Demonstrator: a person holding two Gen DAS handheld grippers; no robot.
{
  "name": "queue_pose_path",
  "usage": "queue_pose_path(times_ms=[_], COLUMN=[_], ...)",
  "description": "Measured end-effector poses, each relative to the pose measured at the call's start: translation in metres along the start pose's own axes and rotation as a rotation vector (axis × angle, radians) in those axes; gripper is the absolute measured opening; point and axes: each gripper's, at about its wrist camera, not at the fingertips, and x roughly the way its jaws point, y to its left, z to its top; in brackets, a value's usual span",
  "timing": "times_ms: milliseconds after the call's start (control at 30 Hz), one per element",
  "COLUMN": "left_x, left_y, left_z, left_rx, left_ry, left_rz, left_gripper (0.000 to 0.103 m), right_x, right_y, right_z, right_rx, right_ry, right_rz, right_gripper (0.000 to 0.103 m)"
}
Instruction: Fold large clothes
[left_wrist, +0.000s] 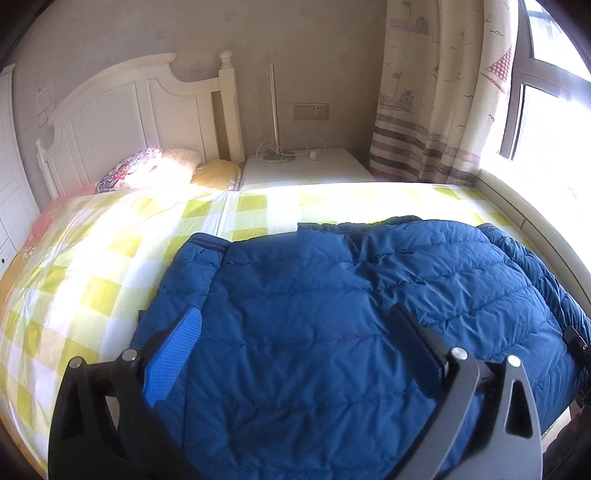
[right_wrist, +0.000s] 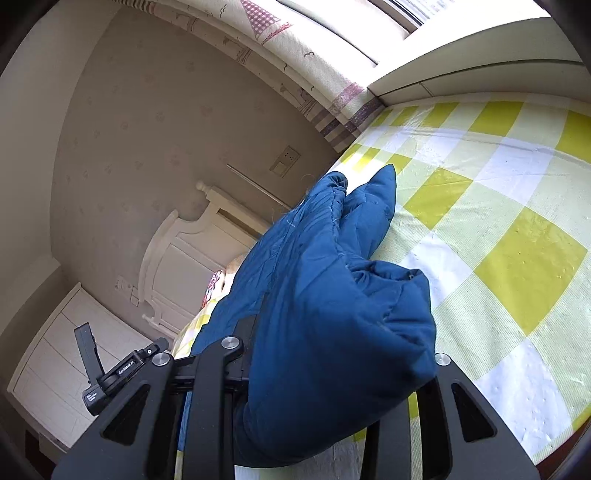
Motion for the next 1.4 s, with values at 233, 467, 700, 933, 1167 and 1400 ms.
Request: queue_pose_path(times_ms=[233, 467, 700, 933, 1167, 1400], left_x=[0.043, -0.006, -0.048, -0.026, 0.011, 0.051], left_y=[-0.034, -0.031, 0.162, 0.257, 0.225, 0.175], left_z=[-0.044, -0.081, -0.096, -0.093, -0.052, -0.009], left_rx=[0.018, 0.015, -0.507, -0.637, -0.538, -0.417], left_ry=[0.011, -0.029, -0.028, 0.043, 0.129, 0.254], left_rz=[0.134, 0.034, -0.456, -0.640, -0.759, -0.816], left_gripper=[0.101, 0.093, 0.097, 0.100, 0.101, 0.100], right_x=[-0.002, 0.014, 0.079, 0.152, 0.125, 0.123], right_y=[0.024, 0.139, 0.298, 0.261, 0.268, 0.269], right_z=[0.013, 0.008, -0.122, -0.315, -0.278, -0.276], right_rx=[-0.044, -0.406, -1.296, -1.949, -1.773, -1.768], right_ry=[-0.056, -0.148, -0.124, 0.117, 0.043, 0.019], right_rz=[-0.021, -0.135, -0.248, -0.258, -0.161, -0.143], right_gripper=[0.033, 0.033, 0.033, 0.035, 0.033, 0.032])
